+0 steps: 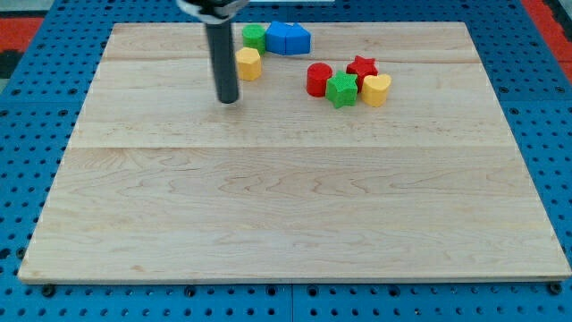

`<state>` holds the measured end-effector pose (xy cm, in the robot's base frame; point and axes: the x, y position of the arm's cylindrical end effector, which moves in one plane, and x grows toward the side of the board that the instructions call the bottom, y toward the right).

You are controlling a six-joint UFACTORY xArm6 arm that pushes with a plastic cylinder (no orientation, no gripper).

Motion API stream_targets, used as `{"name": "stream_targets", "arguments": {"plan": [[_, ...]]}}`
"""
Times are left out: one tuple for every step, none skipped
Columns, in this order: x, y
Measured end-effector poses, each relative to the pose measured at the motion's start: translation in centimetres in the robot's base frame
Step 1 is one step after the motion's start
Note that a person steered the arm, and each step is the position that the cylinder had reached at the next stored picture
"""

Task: Place the yellow hexagon at the center of the board

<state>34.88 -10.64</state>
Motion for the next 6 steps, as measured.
{"name": "stream_targets", "arguments": {"plan": [[-5.9, -4.9], [-7.9, 1.6], [-6.0, 11.5], [-3.4, 12.7], [0.0, 14.1], [1.6, 16.0]]}}
